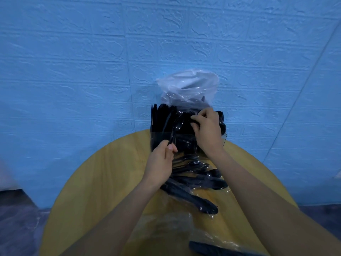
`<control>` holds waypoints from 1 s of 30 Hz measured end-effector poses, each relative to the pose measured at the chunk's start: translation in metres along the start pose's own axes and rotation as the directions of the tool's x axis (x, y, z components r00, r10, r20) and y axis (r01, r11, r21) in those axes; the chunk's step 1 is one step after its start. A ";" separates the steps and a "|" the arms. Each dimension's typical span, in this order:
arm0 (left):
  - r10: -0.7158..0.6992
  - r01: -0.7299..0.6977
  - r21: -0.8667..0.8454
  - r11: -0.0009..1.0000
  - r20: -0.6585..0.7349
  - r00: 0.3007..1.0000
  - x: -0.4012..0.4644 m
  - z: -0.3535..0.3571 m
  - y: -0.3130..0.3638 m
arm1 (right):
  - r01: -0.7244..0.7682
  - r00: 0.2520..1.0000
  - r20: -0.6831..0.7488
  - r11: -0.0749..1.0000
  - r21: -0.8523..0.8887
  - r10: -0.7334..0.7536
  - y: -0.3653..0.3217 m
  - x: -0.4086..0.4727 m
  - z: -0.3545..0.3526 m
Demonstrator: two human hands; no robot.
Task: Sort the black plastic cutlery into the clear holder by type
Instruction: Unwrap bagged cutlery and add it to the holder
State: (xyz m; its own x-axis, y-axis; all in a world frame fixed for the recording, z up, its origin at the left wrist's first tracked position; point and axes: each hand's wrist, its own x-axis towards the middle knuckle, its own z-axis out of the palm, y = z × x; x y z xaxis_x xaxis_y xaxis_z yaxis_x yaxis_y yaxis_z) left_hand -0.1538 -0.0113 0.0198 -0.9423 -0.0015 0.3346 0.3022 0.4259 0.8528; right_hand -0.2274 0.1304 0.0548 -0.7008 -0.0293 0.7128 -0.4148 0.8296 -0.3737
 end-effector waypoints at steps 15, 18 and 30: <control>0.242 -0.283 0.336 0.898 0.159 0.957 0.006 0.039 0.028 | -0.564 0.806 0.294 0.517 0.644 0.513 0.010 -0.007 -0.095; 0.297 -0.321 0.388 0.864 0.122 0.947 0.018 0.042 0.023 | -0.482 0.842 0.168 0.573 0.663 0.513 0.031 0.002 -0.113; 0.472 -0.522 0.663 0.536 0.278 0.837 0.039 0.056 -0.002 | -0.119 0.987 -0.012 0.779 0.616 0.161 0.059 0.008 -0.120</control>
State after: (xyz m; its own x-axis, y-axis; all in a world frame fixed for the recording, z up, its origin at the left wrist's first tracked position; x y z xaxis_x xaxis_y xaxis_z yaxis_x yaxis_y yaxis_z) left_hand -0.1988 0.0384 0.0091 -0.6860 0.4510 0.5710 0.5590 0.8290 0.0167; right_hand -0.1880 0.2460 0.1098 -0.7511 0.1113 0.6508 -0.5971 0.3060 -0.7415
